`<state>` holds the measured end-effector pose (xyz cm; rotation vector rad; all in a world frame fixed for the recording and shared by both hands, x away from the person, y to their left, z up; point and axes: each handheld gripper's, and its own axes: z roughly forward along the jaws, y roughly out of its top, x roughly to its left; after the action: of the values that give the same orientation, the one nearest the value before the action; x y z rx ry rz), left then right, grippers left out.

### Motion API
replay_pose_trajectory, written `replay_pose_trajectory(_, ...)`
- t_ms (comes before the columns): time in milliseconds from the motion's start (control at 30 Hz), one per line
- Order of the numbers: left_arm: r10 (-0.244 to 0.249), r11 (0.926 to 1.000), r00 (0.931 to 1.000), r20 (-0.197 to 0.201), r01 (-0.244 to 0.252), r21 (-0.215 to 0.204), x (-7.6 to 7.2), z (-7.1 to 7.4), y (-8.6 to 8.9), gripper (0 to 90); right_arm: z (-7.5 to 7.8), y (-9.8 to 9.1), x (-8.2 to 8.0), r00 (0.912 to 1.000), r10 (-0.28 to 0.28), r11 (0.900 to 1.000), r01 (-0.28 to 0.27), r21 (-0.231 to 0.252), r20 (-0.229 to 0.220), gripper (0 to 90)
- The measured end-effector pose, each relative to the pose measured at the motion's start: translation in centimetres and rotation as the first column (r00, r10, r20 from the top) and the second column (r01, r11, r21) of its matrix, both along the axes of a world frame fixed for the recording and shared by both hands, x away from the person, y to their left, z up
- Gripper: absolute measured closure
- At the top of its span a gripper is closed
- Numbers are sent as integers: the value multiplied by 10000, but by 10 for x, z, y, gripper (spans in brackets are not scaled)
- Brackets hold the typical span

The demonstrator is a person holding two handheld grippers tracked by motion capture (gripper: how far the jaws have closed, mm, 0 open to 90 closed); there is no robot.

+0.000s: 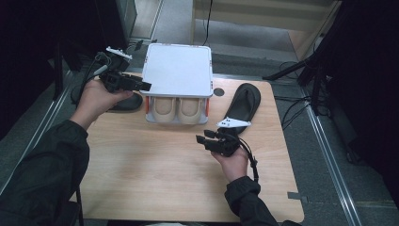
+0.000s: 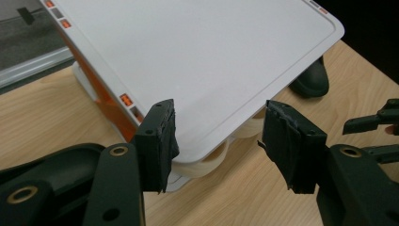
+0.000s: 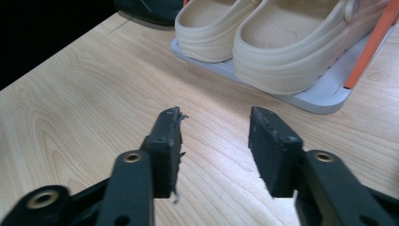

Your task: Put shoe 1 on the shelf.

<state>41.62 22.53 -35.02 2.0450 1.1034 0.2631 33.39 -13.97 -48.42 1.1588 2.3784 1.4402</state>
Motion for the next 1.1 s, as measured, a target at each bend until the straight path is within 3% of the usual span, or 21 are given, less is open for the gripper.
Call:
replay_pose_trajectory(167, 121, 9999, 9999, -18, -121, 76, -7, -2, 8, 449, -1, -4, -3, 9999, 82, 9999, -83, -87, -122, 518)
replay_pose_trajectory(333, 334, 9994, 9994, -27, -334, 31, -16, -5, 18, 449, 1, -8, -8, 9996, 284, 9991, -282, -304, 77, 517)
replay_pose_trajectory(500, 573, 9983, 9984, -4, -573, -107, -26, -10, 30, 451, 1, -11, -8, 9994, 211, 9992, -221, -346, -273, 515)
replay_pose_trajectory(667, 813, 9965, 9967, -58, -814, -209, -34, -21, 39, 454, 1, -17, -10, 9995, 138, 9999, -140, -69, -291, 519)
replay_pose_trajectory(1100, 1240, 9917, 9914, -408, -1252, -281, -42, -55, 52, 460, -5, -28, -13, 9988, 79, 9992, -98, -398, -478, 512)
